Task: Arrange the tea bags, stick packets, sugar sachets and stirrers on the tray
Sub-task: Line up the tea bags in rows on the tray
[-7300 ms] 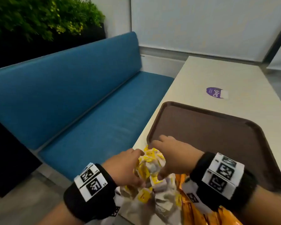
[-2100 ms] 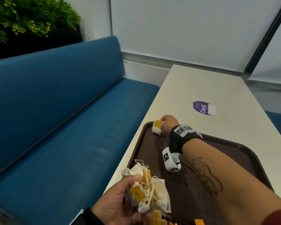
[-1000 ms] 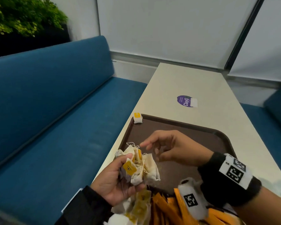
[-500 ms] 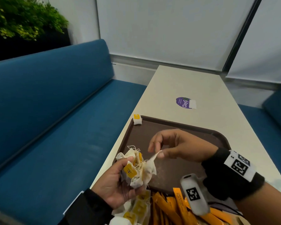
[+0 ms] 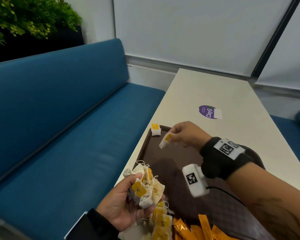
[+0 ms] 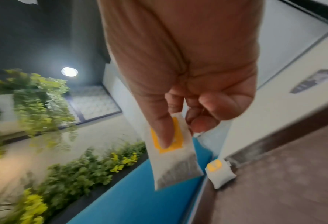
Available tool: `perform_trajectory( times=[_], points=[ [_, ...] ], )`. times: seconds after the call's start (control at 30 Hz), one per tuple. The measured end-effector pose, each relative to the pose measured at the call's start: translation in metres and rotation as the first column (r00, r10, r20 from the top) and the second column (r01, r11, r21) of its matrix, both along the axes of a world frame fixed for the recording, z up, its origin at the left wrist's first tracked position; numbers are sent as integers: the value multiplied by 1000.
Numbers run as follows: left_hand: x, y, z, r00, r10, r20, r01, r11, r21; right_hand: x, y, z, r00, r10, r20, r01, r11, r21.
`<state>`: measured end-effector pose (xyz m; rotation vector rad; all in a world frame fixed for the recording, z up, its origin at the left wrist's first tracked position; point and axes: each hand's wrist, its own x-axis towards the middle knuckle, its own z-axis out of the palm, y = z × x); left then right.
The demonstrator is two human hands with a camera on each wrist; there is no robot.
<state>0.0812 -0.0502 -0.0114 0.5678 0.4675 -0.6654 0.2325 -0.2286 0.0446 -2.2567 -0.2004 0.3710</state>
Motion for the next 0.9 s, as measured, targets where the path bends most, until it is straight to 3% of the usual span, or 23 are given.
perform_trajectory(
  times=[0.1,0.27,0.5,0.7,0.9],
  points=[
    [4,3,0,1000,-2,15,2,1000,6,37,16,-26,998,-49,34,51,997,-54],
    [11,8,1,999,-12,30,12,1000,18,86,41,-59,997,6,78,14,967,-256],
    [15,18,-14,998,7,-67,-11,998,-63,110,57,-81,991,-70,117,114,898,-426],
    [16,17,-13,997,-1,-82,-8,994,-113,116,56,-84,965,-221,137,258,885,-388],
    [15,14,-11,997,-16,-80,6,992,-125,114,51,-85,933,-351,77,359,903,-236]
  ],
)
